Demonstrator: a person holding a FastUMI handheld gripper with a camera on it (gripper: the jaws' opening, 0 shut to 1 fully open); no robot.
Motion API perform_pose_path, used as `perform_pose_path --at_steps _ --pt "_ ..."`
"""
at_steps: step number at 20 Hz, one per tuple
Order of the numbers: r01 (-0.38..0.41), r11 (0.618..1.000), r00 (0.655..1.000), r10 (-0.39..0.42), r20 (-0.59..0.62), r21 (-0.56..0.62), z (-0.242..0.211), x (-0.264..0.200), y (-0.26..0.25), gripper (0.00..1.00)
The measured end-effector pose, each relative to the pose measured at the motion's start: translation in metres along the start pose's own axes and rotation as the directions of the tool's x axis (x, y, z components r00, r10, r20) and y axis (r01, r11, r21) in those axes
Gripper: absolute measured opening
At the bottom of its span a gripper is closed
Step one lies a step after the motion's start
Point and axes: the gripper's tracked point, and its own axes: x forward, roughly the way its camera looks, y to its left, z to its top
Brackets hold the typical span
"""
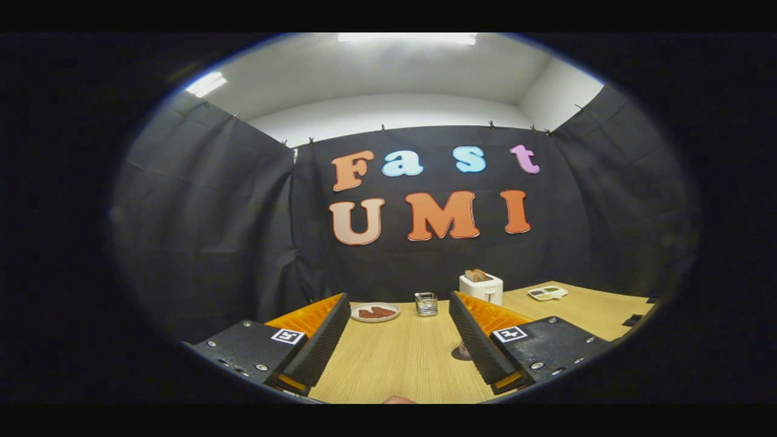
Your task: Take the bottle from table, then pour the juice into the cup, finally place the bottle on the coaster
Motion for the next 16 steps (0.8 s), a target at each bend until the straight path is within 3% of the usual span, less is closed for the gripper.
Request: perform_pose_path --at_steps 16 --pt "-0.067 0.998 0.998 0.067 0.015 0.014 -0.008 -0.02 0.038 0.96"
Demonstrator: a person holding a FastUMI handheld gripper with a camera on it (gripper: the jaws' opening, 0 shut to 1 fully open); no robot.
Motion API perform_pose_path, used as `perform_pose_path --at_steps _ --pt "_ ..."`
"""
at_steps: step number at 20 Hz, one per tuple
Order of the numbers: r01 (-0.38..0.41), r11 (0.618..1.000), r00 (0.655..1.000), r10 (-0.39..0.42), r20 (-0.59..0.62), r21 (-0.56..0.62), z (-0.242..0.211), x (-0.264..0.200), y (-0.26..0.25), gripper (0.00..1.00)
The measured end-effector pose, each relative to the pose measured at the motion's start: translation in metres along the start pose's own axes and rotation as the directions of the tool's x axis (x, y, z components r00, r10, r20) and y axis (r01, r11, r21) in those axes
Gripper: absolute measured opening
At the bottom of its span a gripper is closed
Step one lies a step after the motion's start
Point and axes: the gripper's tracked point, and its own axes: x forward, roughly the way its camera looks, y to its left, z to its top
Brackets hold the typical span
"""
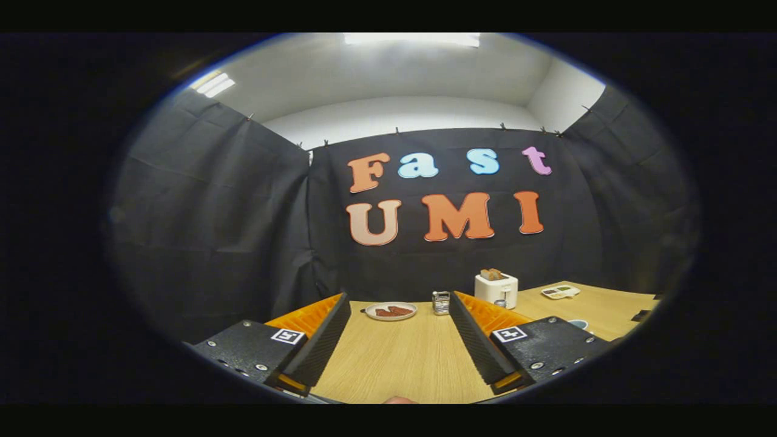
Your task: Take the bottle from table, then pour the juice into the cup, finally place the bottle on the coaster
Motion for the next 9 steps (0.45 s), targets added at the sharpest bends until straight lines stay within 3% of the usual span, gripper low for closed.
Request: perform_pose_path --at_steps 9 --pt "0.009 1.0 0.999 -0.01 0.037 0.018 0.015 -0.009 -0.007 0.96"
